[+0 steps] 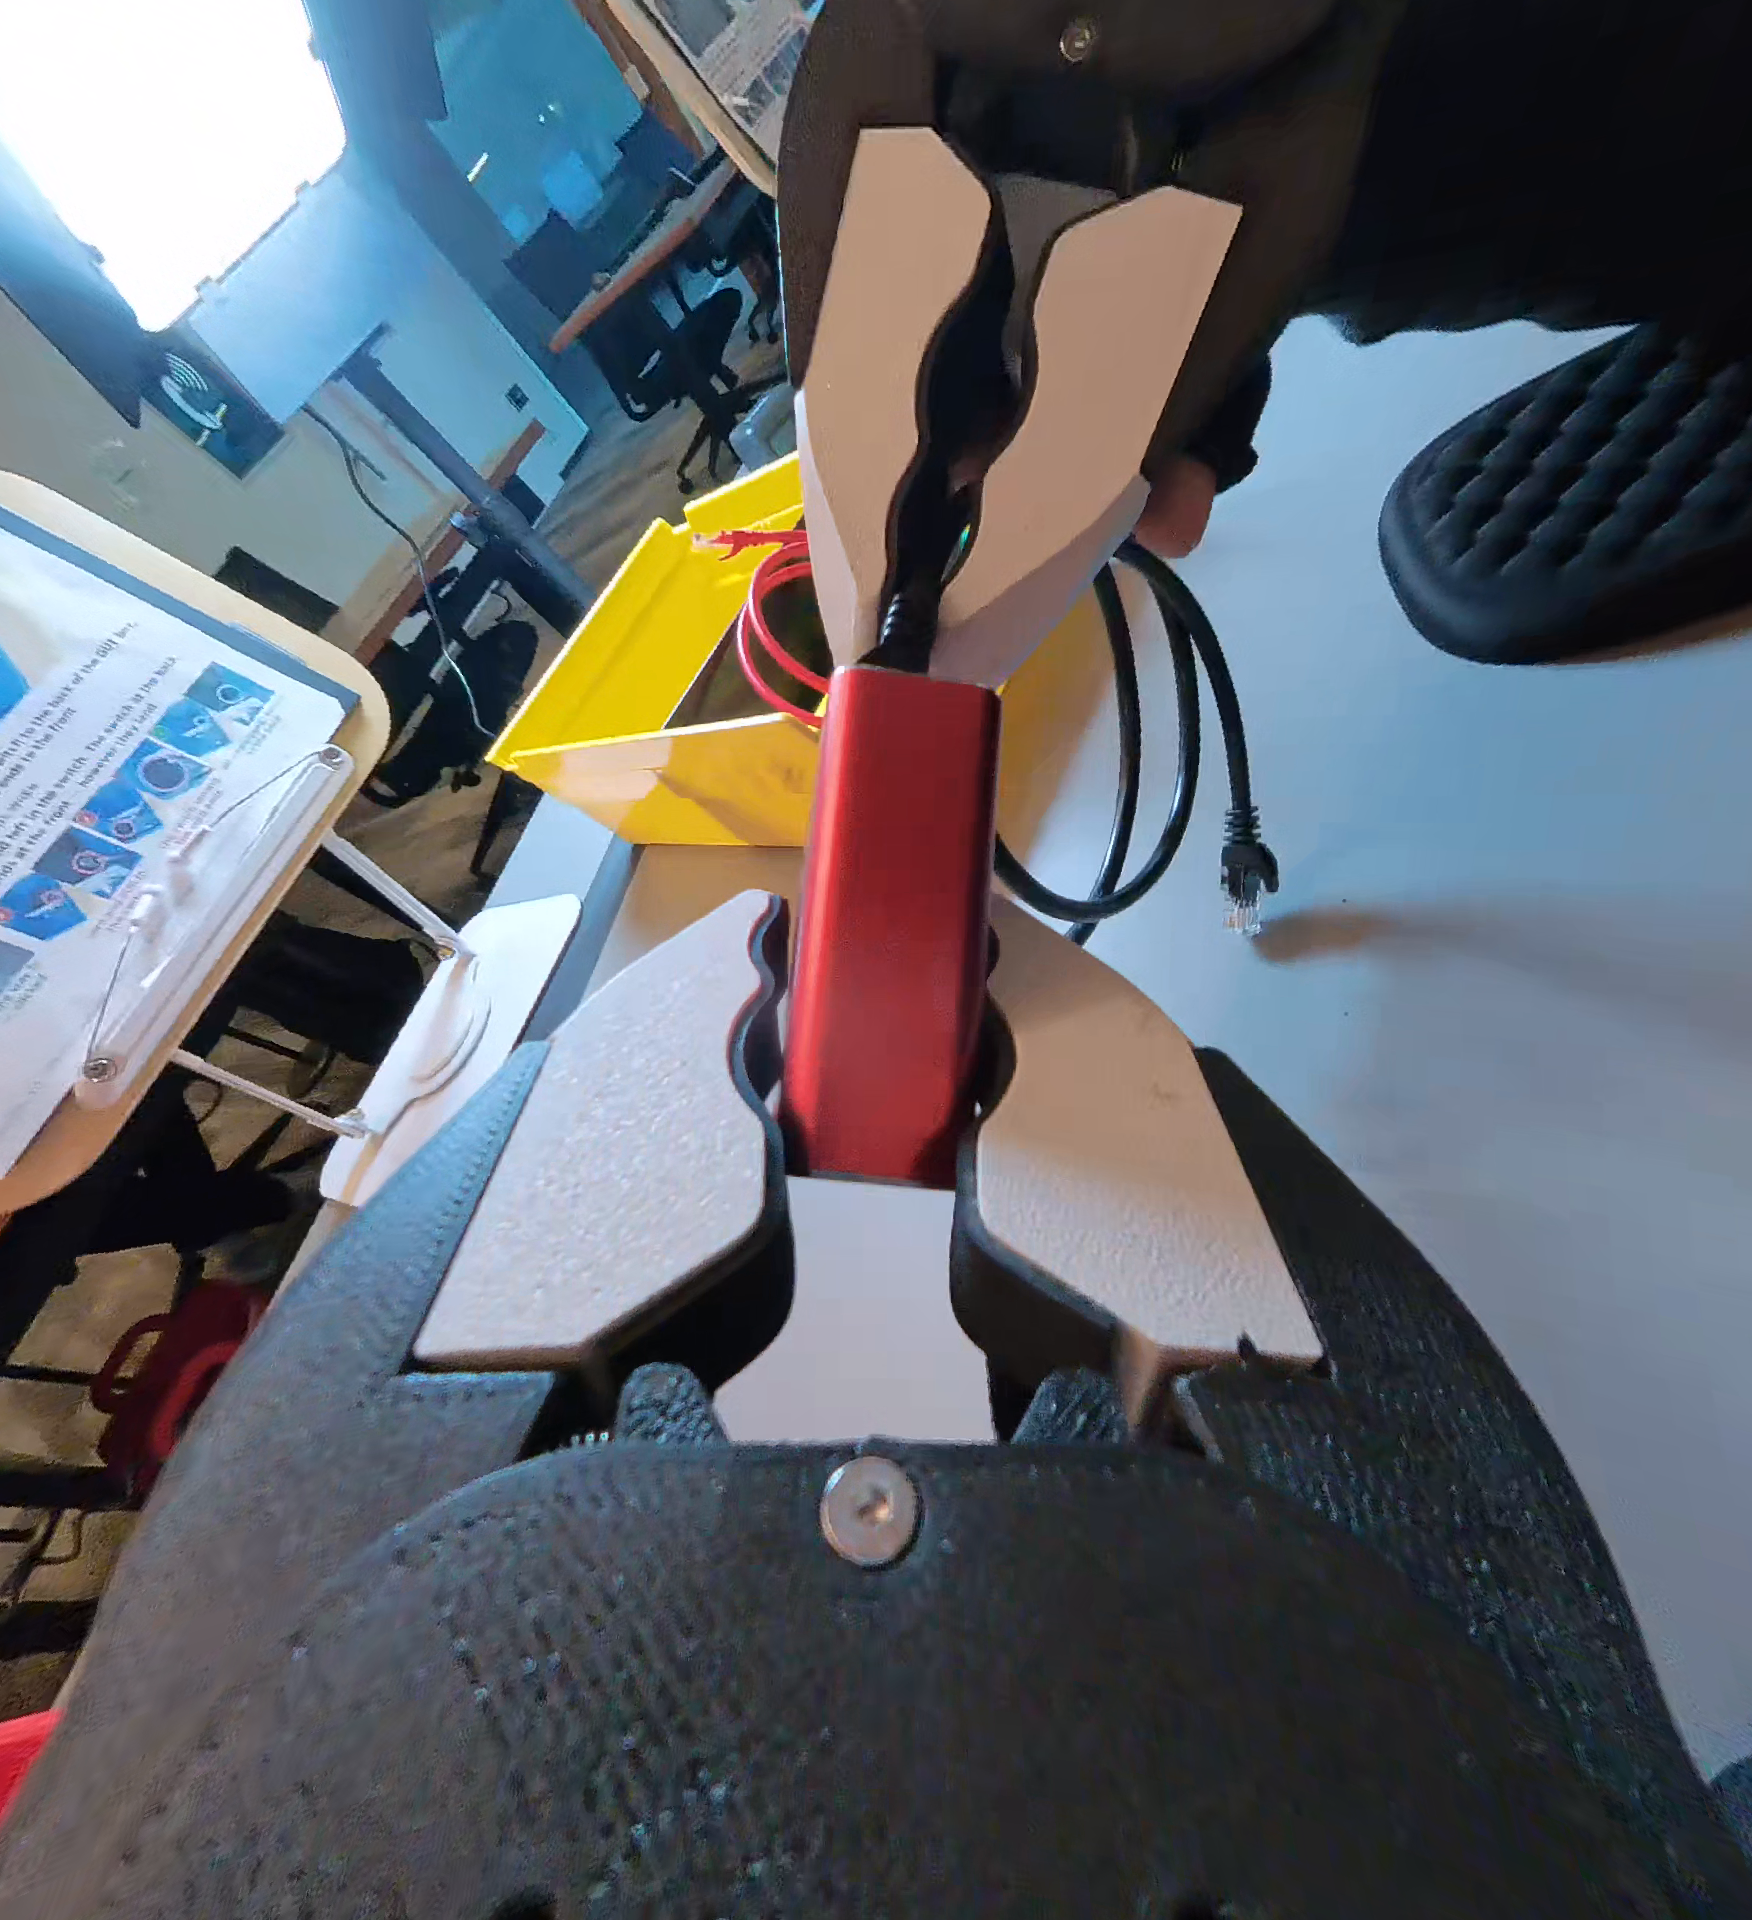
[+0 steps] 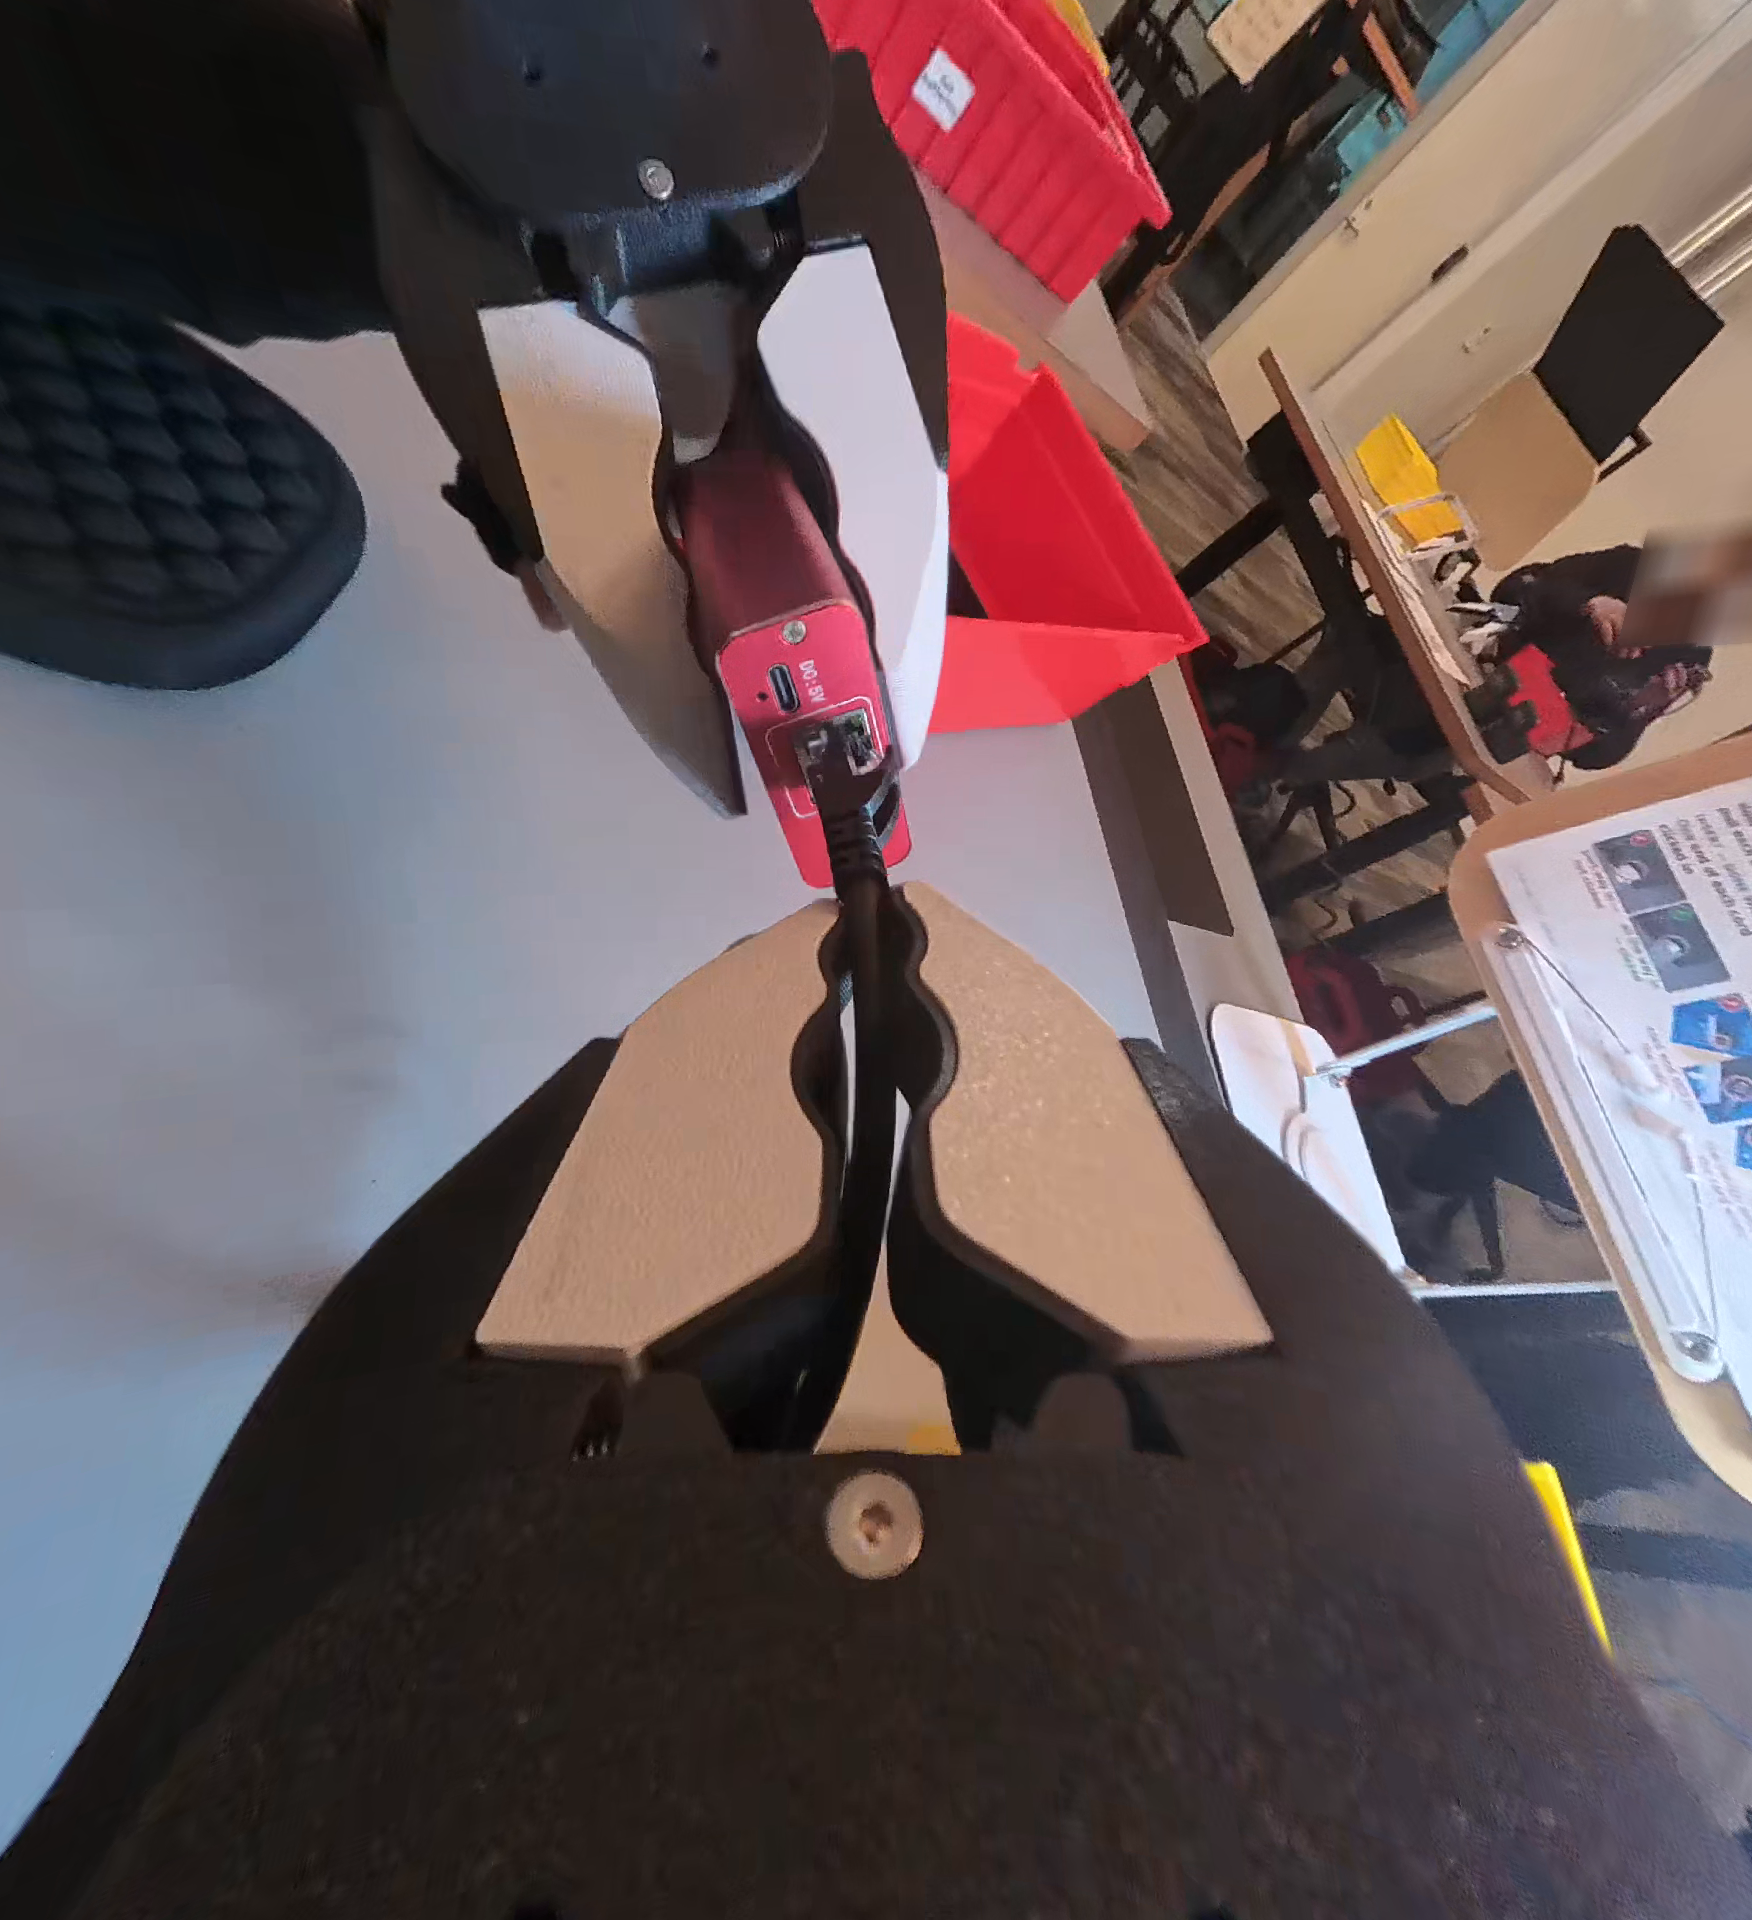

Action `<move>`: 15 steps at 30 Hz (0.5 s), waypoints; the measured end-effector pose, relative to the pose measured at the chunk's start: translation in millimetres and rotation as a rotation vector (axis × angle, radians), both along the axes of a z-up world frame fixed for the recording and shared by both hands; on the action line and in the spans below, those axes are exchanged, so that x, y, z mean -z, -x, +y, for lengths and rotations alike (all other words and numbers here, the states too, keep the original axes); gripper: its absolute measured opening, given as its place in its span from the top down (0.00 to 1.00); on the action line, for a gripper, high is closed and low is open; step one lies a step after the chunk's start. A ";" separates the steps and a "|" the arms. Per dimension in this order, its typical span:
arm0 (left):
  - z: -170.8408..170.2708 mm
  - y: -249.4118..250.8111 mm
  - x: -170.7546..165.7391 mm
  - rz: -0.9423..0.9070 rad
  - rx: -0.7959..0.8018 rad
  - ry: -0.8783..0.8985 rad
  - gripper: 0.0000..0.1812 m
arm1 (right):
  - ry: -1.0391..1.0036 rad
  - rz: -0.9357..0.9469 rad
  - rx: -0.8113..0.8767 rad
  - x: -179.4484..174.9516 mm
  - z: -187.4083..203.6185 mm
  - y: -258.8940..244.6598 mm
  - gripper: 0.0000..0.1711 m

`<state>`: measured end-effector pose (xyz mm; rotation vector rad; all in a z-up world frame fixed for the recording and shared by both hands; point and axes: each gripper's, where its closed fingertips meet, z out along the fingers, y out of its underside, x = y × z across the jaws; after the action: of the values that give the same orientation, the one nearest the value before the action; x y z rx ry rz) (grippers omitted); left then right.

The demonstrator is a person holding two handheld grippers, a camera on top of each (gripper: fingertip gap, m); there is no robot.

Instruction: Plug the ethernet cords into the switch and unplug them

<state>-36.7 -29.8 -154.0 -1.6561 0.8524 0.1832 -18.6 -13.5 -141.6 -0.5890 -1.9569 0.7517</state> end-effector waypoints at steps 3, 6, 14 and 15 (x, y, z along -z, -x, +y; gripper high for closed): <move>-1.9 -2.0 4.2 0.009 0.017 0.007 0.83 | 0.016 -0.021 -0.020 4.6 -3.2 -2.9 0.98; -2.3 -2.5 5.0 0.024 0.018 0.008 0.83 | -0.005 0.032 -0.062 -2.0 -9.0 -6.6 0.90; -4.3 -7.2 13.4 0.022 0.044 0.049 0.83 | -0.064 0.066 -0.072 3.7 -19.3 0.2 0.92; -5.0 -7.1 13.9 0.018 0.047 0.052 0.83 | -0.057 0.065 -0.078 4.0 -20.1 0.4 0.92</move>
<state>-29.6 -34.8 -167.9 -1.6837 0.9155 0.1450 -18.9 -33.7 -145.6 -0.4506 -1.9436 0.7523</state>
